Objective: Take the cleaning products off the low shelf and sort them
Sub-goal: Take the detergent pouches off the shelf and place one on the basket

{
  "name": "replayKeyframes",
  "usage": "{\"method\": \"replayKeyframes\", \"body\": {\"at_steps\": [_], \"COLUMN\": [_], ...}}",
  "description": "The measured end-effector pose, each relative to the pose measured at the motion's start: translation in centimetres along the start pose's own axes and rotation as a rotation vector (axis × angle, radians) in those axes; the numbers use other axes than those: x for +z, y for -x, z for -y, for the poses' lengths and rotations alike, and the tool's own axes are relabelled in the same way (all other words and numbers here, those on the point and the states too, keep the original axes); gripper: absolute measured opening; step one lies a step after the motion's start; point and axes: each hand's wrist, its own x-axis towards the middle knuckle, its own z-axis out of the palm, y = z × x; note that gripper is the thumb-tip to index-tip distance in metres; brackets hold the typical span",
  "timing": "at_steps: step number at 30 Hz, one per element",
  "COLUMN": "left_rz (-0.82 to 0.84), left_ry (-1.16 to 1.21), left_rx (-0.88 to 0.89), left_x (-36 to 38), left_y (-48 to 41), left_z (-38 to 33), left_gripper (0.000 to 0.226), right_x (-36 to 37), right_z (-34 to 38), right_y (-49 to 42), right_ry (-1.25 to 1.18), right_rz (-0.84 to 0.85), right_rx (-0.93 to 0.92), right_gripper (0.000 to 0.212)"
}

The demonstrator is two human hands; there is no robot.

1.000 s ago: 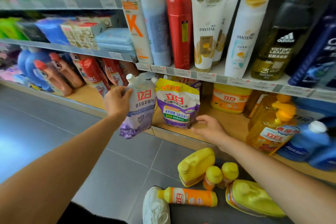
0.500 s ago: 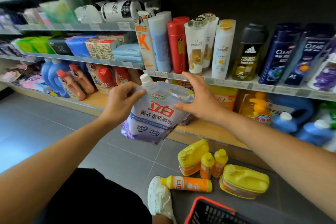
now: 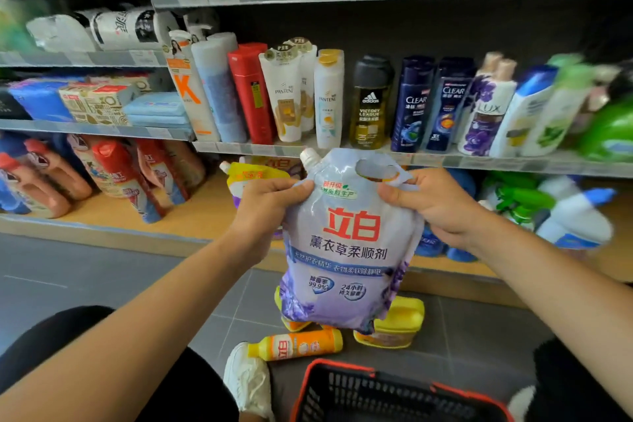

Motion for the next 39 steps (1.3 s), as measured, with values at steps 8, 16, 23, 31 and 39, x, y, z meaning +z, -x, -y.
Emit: {"method": "replayKeyframes", "body": {"at_steps": [8, 16, 23, 31, 39], "left_rz": [0.068, 0.184, 0.182, 0.316, 0.474], "left_ry": [-0.025, -0.227, -0.307, -0.088, -0.237], "left_rx": [-0.033, 0.117, 0.28, 0.219, 0.403], "left_x": [4.2, 7.7, 9.4, 9.7, 9.3], "left_y": [0.1, 0.6, 1.8, 1.5, 1.0], "left_z": [2.9, 4.3, 4.8, 2.8, 2.5], "left_gripper": [0.021, 0.017, 0.016, 0.026, 0.036], "right_x": [-5.1, -7.1, -5.2, -5.0, -5.5], "right_z": [-2.0, 0.1, -1.0, -0.3, -0.1], "right_y": [1.8, 4.1, 4.7, 5.0, 5.3], "right_ry": [0.168, 0.703, 0.743, 0.648, 0.653], "right_rz": [-0.029, -0.126, -0.025, -0.018, 0.038], "right_rx": [0.122, -0.156, -0.103, -0.221, -0.189], "right_gripper": [0.035, 0.091, 0.03, 0.026, 0.012]}}
